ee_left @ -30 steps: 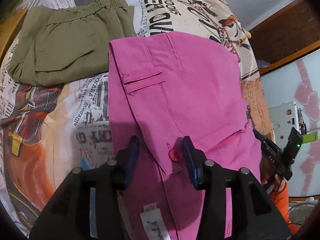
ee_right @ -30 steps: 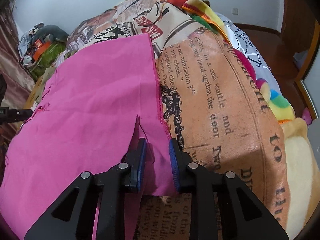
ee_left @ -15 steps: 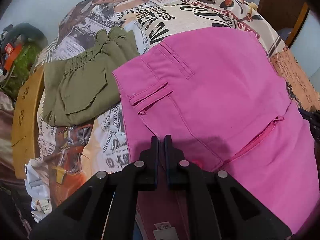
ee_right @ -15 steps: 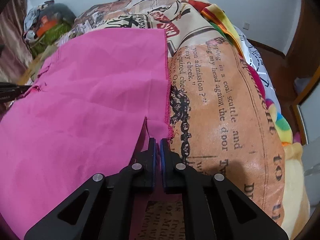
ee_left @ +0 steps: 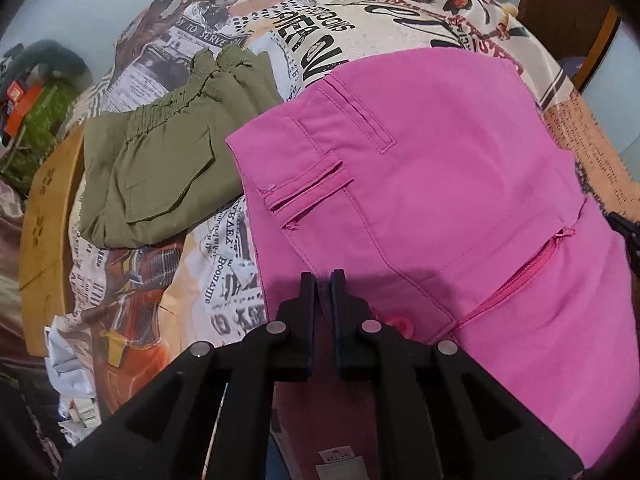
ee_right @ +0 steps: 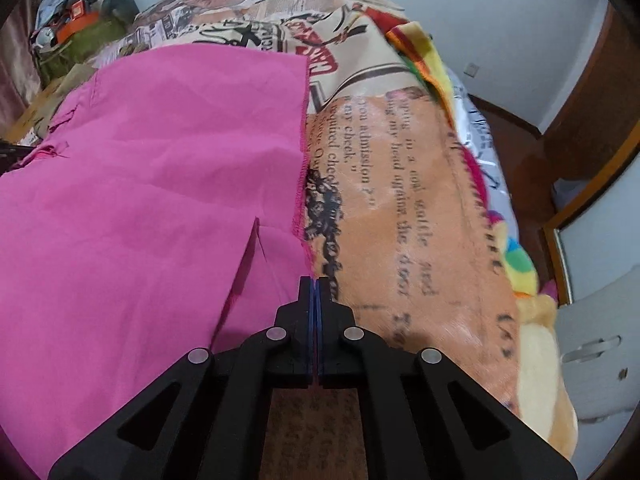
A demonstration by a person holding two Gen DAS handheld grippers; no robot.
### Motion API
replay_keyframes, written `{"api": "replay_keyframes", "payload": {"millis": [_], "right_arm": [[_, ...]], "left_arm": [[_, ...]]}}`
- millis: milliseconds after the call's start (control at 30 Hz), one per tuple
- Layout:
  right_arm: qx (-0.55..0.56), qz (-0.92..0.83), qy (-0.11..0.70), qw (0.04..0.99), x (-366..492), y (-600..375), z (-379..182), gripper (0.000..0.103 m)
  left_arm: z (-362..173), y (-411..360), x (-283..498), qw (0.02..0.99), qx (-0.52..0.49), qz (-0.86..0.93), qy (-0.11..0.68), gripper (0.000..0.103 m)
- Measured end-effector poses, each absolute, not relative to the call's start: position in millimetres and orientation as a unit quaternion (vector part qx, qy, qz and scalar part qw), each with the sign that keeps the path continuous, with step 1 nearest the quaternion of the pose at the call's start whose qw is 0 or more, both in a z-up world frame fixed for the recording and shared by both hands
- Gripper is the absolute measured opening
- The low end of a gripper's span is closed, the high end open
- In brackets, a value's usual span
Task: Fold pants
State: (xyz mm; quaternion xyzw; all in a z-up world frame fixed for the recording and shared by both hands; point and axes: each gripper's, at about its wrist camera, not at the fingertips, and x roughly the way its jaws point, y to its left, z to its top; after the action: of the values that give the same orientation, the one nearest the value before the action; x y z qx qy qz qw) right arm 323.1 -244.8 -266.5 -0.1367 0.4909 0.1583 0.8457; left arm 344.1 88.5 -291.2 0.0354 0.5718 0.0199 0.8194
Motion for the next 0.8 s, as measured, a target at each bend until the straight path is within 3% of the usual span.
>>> {"api": "replay_keyframes", "payload": {"millis": [100, 233, 367, 433, 500, 567, 633, 800], "right_arm": [[-0.107, 0.161, 0.489, 0.851, 319, -257, -254, 0.005], [-0.071, 0.173, 0.482, 0.856, 323, -263, -237, 0.009], [-0.057, 0.192, 0.459, 0.865, 323, -254, -218, 0.036], [-0.063, 0.206, 0.442, 0.871, 325, -242, -207, 0.045], [-0.071, 0.218, 0.429, 0.874, 326, -231, -200, 0.051], [-0.076, 0.228, 0.417, 0.877, 329, -221, -193, 0.057], [-0.073, 0.235, 0.408, 0.879, 337, -213, -189, 0.063], [-0.055, 0.236, 0.404, 0.882, 364, -202, -191, 0.065]], "left_arm": [[-286, 94, 342, 0.821, 0.025, 0.03, 0.57, 0.019], [-274, 98, 336, 0.826, 0.016, 0.041, 0.562, 0.021], [-256, 101, 330, 0.837, 0.014, 0.042, 0.546, 0.025], [-245, 102, 330, 0.845, 0.008, 0.039, 0.533, 0.035], [-231, 105, 332, 0.857, 0.0, 0.041, 0.514, 0.064], [-221, 107, 335, 0.866, -0.001, 0.049, 0.498, 0.086], [-210, 111, 339, 0.877, -0.005, 0.054, 0.476, 0.088], [-201, 117, 357, 0.884, -0.002, 0.064, 0.462, 0.092]]}}
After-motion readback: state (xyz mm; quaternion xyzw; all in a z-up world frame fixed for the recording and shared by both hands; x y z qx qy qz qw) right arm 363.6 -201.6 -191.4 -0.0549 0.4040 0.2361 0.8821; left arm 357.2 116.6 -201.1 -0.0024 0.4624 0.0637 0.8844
